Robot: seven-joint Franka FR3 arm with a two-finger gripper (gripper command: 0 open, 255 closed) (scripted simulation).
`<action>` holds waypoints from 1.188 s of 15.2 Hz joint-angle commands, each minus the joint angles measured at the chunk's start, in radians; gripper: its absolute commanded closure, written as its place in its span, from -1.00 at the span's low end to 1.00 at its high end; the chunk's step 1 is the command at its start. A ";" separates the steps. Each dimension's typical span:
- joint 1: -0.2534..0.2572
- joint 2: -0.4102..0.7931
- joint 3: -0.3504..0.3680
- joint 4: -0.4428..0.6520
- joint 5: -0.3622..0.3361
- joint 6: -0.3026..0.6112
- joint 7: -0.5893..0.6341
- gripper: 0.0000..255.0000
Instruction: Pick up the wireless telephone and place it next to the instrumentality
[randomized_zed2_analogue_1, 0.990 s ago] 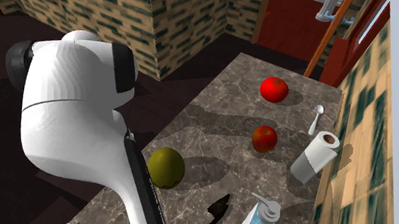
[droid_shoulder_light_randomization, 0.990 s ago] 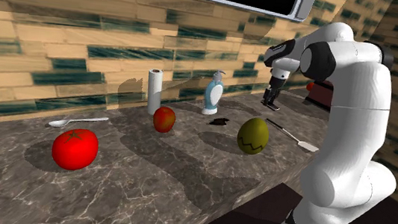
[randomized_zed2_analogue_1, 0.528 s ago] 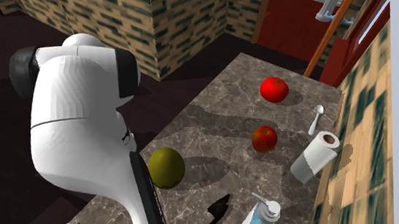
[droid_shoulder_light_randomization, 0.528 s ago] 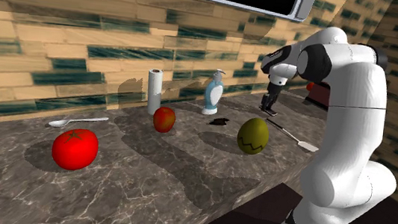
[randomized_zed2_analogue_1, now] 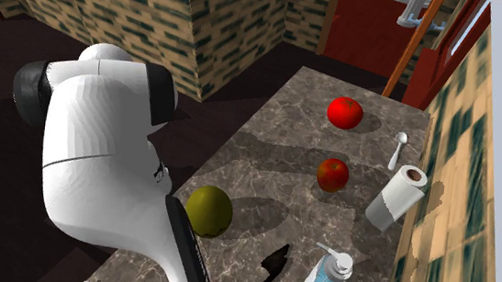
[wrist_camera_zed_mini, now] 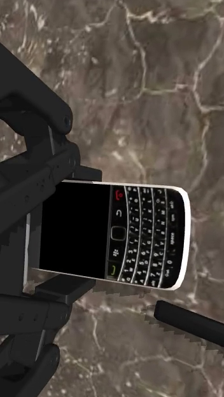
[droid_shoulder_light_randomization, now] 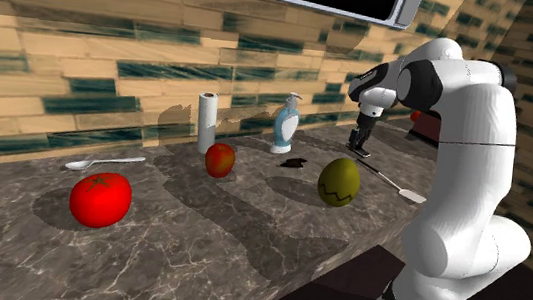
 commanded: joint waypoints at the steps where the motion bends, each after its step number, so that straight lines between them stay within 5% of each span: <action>1: 0.000 0.000 0.000 0.000 0.000 0.000 0.000 1.00; 2: 0.000 0.000 0.000 0.000 0.000 0.000 0.000 -1.00; 7: 0.000 0.000 0.000 0.000 0.000 0.000 0.000 -1.00; 11: 0.000 -0.037 -0.011 0.077 -0.020 -0.110 0.014 -1.00; 18: 0.000 -0.037 -0.011 0.077 -0.020 -0.110 0.014 -1.00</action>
